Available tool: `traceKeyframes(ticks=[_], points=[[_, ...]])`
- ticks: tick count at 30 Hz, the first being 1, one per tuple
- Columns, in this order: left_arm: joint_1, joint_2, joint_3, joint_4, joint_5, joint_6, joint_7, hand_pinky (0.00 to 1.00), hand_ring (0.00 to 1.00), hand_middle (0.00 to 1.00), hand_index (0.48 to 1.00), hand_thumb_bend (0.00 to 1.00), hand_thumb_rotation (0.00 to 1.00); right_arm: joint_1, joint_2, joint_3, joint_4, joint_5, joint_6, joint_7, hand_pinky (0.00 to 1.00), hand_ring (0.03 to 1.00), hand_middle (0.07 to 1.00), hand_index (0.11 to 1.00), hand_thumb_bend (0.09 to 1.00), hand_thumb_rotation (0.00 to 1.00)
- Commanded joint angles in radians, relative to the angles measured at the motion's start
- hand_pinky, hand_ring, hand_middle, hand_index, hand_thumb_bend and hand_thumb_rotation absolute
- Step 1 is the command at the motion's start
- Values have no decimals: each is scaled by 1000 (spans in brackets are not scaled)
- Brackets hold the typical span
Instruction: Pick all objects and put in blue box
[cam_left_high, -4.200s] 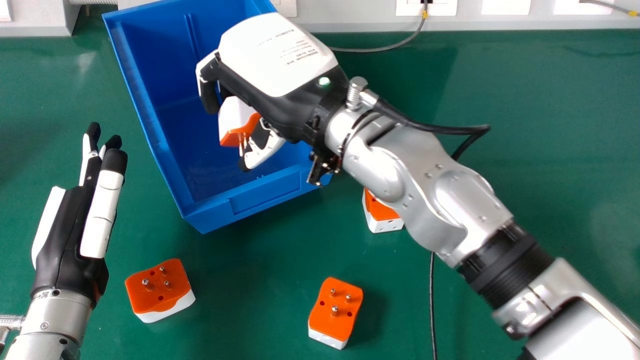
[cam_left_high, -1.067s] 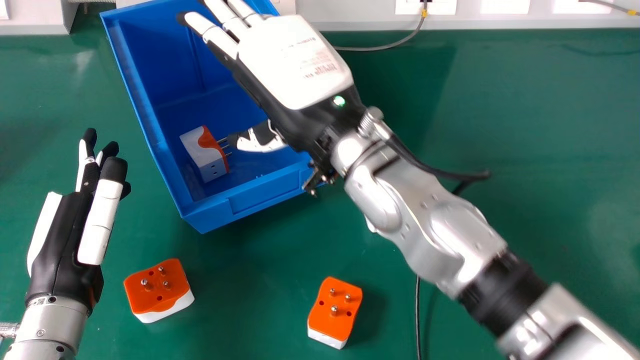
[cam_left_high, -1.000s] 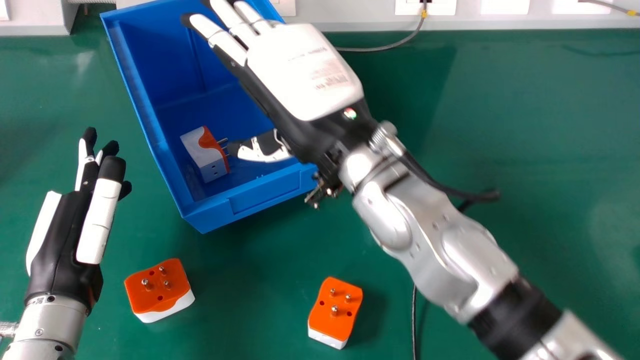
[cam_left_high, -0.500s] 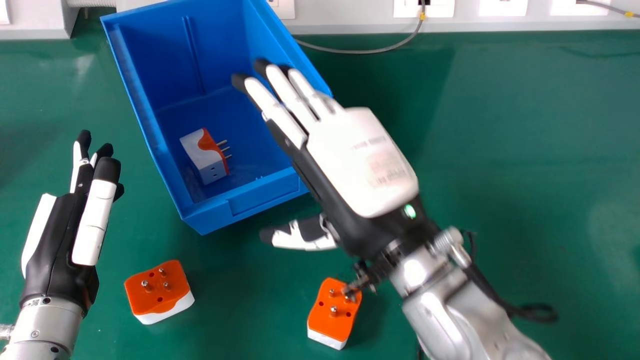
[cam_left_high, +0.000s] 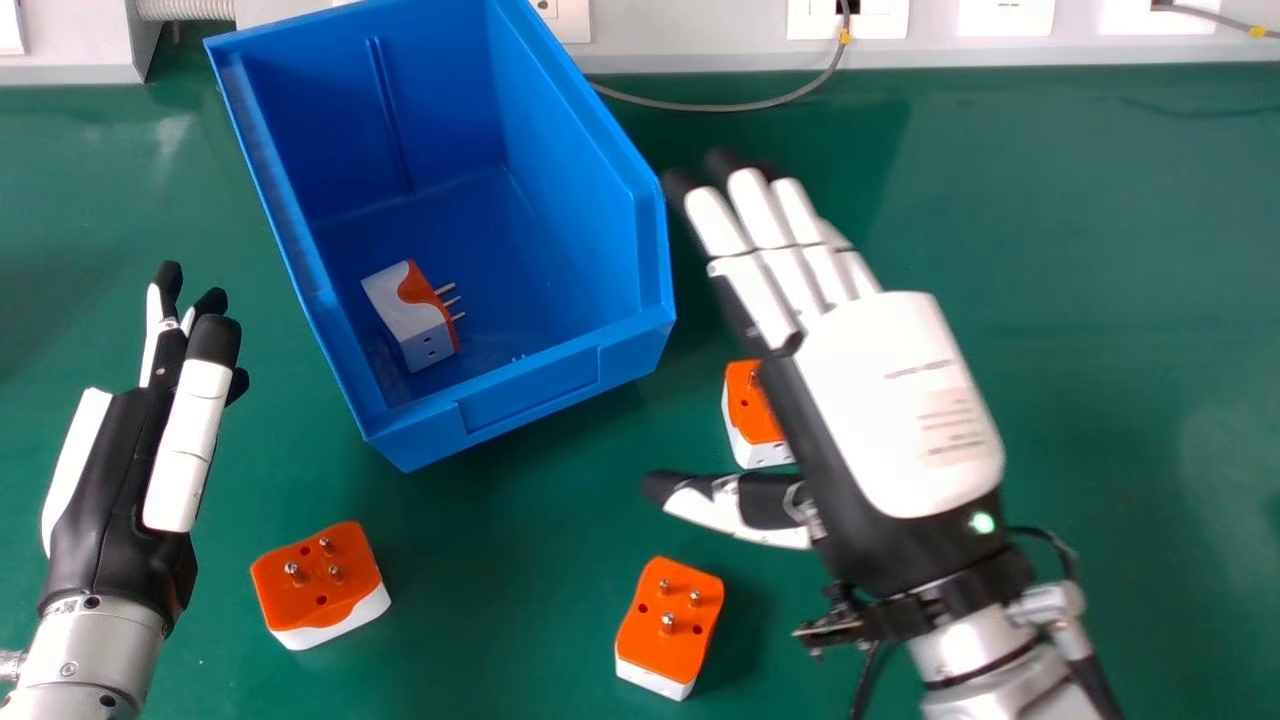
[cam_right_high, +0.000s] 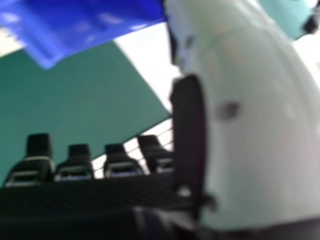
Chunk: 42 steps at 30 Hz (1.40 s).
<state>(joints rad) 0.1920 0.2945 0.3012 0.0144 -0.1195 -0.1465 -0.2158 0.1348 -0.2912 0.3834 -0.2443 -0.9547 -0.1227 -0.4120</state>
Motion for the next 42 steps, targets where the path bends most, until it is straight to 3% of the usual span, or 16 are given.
traceKeyframes(ticks=[1,5,11,17,22,31,42], points=[[-6,7,9,-21,-11,-10,-1,945,995,996,1000,883,1000,2,0,-37,-25,-1,5,-19,914,991,1000,948,605,159],[-11,9,10,-12,-12,-15,-3,943,994,995,1000,885,1000,-3,3,-75,-5,-1,20,-17,917,992,998,944,609,167],[-18,5,9,-3,-27,-17,-13,943,996,997,1000,889,999,-52,-16,-118,51,24,45,43,906,988,997,940,623,171],[-27,4,4,3,-14,-19,0,946,999,999,1000,893,992,-125,-51,-133,99,69,81,203,902,983,997,938,633,177],[-31,4,0,6,-16,-16,1,946,1000,1000,1000,894,989,-217,-99,-142,149,111,115,365,907,982,996,943,639,182],[-31,8,-3,-9,-20,-1,-6,945,1000,1000,1000,895,985,-430,-193,-97,329,125,110,591,892,962,984,938,711,183],[-23,10,3,-13,-22,-4,-7,945,1000,1000,1000,884,982,-609,-209,5,504,76,112,692,844,932,965,917,819,246]])
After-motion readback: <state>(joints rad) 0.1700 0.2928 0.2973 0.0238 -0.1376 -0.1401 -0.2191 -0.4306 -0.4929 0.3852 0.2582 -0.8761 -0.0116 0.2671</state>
